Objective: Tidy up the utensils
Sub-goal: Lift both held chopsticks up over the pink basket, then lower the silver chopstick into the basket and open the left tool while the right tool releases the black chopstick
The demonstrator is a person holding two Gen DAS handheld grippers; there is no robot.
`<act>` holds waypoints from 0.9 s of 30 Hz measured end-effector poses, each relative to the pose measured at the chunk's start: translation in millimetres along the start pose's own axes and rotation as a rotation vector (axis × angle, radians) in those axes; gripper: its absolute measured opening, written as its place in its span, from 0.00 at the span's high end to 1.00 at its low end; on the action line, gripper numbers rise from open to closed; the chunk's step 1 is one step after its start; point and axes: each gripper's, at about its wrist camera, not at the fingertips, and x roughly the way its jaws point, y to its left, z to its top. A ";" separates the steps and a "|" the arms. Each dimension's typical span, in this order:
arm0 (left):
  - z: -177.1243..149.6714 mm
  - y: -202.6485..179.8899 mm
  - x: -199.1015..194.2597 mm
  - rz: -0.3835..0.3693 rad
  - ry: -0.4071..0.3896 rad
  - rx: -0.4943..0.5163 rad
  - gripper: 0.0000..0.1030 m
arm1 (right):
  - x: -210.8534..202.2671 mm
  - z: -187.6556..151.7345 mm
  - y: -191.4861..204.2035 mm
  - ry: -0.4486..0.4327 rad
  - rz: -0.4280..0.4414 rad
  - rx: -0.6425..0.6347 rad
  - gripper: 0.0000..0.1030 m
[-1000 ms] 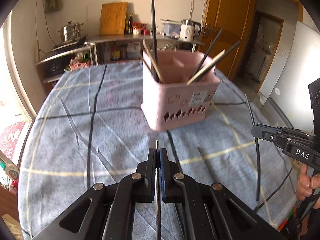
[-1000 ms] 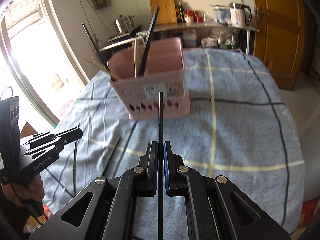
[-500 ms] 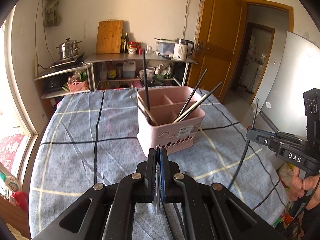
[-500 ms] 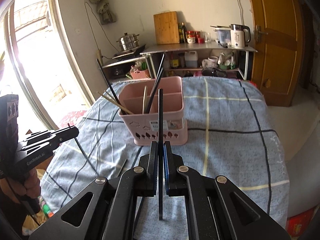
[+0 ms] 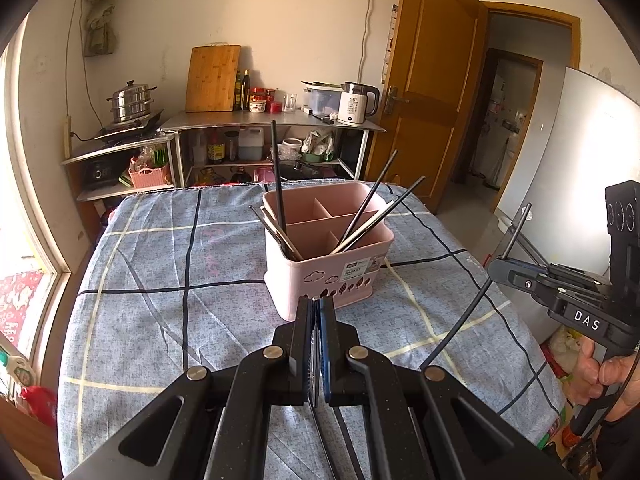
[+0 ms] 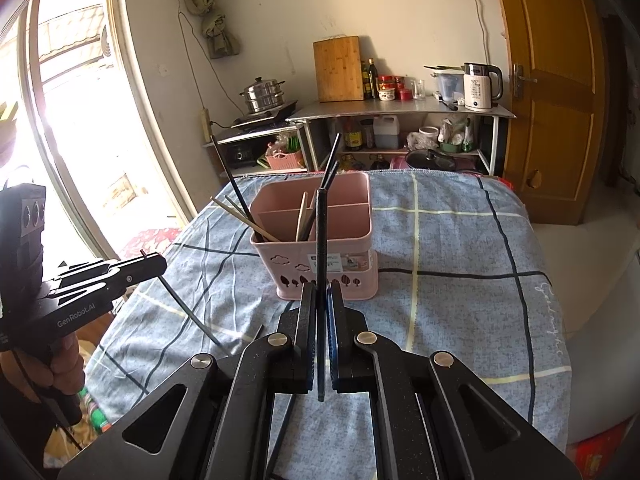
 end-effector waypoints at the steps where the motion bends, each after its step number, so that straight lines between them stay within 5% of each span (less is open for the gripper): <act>1: 0.9 -0.6 -0.3 -0.003 0.002 -0.001 0.97 | -0.7 0.7 0.7 -0.002 0.001 -0.003 0.95; 9: 18.2 -4.0 -4.7 -0.031 -0.008 -0.003 0.97 | -3.1 15.5 9.3 -0.038 0.036 -0.010 0.95; 27: 110.5 -6.5 -6.5 -0.025 -0.148 0.040 0.97 | 2.7 91.5 30.0 -0.205 0.074 -0.042 0.95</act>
